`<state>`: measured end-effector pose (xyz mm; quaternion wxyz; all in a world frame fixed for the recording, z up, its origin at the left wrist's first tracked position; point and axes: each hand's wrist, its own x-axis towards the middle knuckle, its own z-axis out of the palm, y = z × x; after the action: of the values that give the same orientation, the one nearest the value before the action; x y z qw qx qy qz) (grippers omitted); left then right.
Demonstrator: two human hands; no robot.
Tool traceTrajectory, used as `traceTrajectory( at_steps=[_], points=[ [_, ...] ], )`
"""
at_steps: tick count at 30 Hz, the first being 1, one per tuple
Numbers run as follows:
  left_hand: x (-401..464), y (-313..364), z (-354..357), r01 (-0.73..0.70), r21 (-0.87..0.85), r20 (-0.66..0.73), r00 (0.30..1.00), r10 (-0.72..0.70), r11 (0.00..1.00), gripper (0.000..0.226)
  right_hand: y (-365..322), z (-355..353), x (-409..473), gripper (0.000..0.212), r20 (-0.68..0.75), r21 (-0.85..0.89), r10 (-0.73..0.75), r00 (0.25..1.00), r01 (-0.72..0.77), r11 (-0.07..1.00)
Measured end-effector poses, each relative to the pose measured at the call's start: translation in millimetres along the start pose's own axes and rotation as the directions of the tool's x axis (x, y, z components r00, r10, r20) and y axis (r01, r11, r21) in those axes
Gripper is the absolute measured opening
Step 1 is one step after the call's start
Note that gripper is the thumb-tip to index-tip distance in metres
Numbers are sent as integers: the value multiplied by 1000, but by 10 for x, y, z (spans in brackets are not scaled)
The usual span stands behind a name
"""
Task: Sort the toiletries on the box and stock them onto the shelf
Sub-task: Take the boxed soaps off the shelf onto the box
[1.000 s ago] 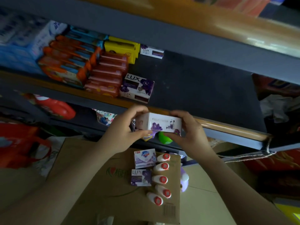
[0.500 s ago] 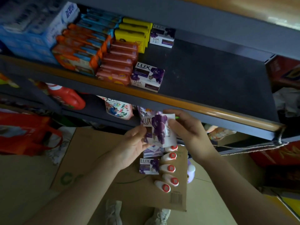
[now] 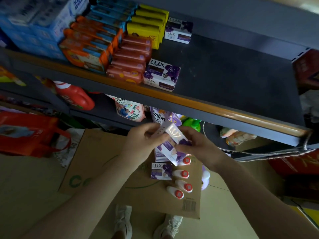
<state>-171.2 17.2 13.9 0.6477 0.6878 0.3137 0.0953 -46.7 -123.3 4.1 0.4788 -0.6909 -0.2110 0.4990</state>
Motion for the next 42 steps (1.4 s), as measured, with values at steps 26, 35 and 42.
traceTrajectory(
  at_steps=[26,35,42],
  points=[
    [-30,-1384,-44,386,190,178,891,-418,903,35,502,43,481,15,-190,-574,48,981,-151,804],
    [115,-2215,470,421,379,33,884,-467,824,50,647,-181,511,11,-115,-571,33,993,-93,815],
    [197,-2053,478,356,428,19,915,-402,831,49,202,-164,340,12,21,-427,15,1000,-5,904]
  ],
)
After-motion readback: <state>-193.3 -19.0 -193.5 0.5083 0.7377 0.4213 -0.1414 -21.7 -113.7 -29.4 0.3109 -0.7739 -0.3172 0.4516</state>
